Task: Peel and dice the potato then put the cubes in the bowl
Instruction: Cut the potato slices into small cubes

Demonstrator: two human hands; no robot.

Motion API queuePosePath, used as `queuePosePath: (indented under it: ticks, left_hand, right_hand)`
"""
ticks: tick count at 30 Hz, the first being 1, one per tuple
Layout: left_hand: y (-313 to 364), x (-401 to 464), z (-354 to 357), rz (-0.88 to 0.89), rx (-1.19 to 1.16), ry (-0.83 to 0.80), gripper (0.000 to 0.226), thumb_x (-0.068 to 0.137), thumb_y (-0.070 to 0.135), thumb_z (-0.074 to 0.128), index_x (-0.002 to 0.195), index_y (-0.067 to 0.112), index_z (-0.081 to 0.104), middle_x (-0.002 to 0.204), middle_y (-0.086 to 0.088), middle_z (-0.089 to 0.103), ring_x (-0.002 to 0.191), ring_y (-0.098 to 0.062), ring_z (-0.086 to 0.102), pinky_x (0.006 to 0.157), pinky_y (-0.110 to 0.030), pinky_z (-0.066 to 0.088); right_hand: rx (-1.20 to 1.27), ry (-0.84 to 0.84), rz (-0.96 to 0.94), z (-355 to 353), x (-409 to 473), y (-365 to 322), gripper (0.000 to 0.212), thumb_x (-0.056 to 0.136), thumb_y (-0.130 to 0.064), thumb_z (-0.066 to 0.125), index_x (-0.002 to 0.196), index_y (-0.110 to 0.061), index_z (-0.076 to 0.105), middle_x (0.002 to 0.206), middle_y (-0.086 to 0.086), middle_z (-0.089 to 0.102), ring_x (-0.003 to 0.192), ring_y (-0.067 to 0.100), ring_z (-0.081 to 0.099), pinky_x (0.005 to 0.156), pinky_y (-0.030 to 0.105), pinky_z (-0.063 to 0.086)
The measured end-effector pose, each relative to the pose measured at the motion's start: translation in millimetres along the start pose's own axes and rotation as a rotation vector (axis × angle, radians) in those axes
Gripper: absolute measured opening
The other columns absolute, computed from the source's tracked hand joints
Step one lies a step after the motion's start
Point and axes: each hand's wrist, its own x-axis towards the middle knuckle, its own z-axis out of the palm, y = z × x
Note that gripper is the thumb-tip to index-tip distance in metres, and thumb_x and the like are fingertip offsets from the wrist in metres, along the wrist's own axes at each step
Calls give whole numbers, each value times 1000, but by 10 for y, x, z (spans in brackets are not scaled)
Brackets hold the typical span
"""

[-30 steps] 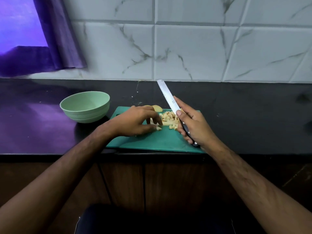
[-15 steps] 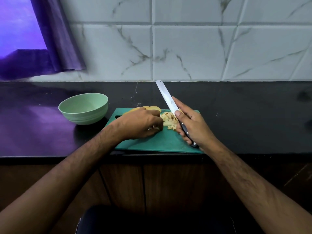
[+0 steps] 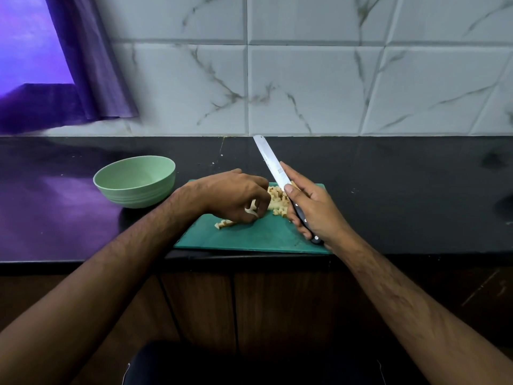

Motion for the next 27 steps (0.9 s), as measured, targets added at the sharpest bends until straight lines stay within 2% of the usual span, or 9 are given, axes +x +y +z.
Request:
queuePosePath:
  ticks: [6, 9, 13, 17, 20, 22, 25, 27]
  left_hand:
    - [-14, -34, 22, 27, 24, 60, 9, 81, 36, 68, 87, 37, 61, 91, 17, 52, 79, -1, 59, 75, -33, 42]
    - [-24, -76, 44, 47, -40, 89, 12, 82, 29, 69, 84, 36, 60, 86, 18, 55, 77, 0, 63, 73, -34, 46]
    - [-67, -110, 78, 61, -132, 136, 10, 87, 20, 70, 91, 28, 64, 88, 13, 65, 73, -2, 67, 68, -35, 53]
    - [-89, -143, 59, 45, -216, 231, 15, 90, 11, 69, 99, 22, 68, 94, 13, 67, 77, -3, 67, 70, -27, 55]
    - [-128, -266, 0, -51, -298, 371, 12, 92, 8, 70, 100, 17, 70, 93, 12, 67, 80, -4, 66, 75, -21, 53]
    - [-161, -414, 11, -180, -367, 512, 13, 91, 8, 71, 99, 18, 71, 92, 13, 68, 83, -7, 67, 76, -21, 52]
    - [-156, -640, 171, -387, -504, 723, 18, 89, 4, 72, 95, 20, 71, 90, 9, 71, 84, -10, 68, 73, -24, 51]
    - [-138, -732, 326, -497, -565, 773, 24, 86, 0, 73, 92, 24, 71, 88, 8, 72, 79, -7, 67, 69, -22, 51]
  right_hand:
    - [6, 4, 7, 9, -13, -21, 47, 110, -26, 43, 149, -51, 41, 58, 8, 48, 36, 14, 34, 32, 18, 30]
    - [11, 5, 11, 11, -13, -22, 47, 110, -25, 43, 149, -50, 42, 57, 7, 48, 36, 14, 34, 32, 19, 30]
    - [5, 5, 11, 10, -9, -23, 47, 110, -24, 43, 150, -49, 41, 58, 7, 48, 36, 14, 35, 32, 19, 31]
    - [9, 8, 4, 16, -24, -37, 47, 110, -23, 44, 151, -47, 42, 59, 8, 48, 36, 12, 35, 32, 19, 32]
    - [9, 13, 6, 9, -31, -39, 47, 110, -23, 44, 151, -45, 42, 62, 11, 48, 36, 10, 35, 31, 18, 32]
    - [5, 11, 11, 9, -39, -46, 47, 110, -23, 45, 151, -46, 42, 63, 11, 48, 36, 10, 35, 31, 19, 32]
    - [-15, -3, 12, 18, -47, -53, 47, 109, -23, 45, 150, -46, 42, 62, 10, 47, 36, 10, 36, 31, 19, 32]
    - [-49, -17, -2, 30, -40, -60, 47, 109, -24, 45, 150, -48, 42, 61, 10, 47, 37, 12, 36, 33, 19, 33]
